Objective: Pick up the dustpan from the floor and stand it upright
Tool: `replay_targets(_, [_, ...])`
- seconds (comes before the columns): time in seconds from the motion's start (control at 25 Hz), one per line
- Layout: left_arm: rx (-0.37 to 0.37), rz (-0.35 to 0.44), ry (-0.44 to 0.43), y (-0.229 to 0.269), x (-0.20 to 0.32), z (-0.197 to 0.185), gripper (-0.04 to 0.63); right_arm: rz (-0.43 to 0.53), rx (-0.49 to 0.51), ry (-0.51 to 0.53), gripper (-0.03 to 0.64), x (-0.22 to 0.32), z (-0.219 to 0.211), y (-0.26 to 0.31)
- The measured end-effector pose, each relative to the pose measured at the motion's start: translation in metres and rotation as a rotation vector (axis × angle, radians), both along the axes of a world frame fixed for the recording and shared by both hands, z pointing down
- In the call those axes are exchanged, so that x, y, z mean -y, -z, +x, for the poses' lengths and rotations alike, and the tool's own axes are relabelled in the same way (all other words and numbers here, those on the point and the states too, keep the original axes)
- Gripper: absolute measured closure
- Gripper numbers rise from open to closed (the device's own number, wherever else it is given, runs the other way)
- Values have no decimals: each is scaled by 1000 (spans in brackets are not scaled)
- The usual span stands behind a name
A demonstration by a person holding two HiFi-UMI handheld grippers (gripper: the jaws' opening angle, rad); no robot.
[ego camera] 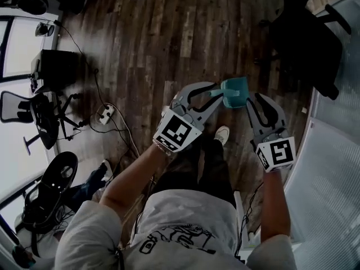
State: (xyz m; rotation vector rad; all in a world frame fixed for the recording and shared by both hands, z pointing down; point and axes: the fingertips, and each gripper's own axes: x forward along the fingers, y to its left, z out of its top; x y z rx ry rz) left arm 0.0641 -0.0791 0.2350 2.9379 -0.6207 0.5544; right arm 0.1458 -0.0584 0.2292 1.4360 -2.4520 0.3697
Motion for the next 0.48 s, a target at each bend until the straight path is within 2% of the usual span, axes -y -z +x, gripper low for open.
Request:
replay_targets(0.2, [-78,-11,40,83,-8,-9,525,-1,-9,-20,537,-7,3,74])
replay_targets(0.48, [-188,-20,56,188,-31,-18,555,62,35,-35,554,-29,-13,188])
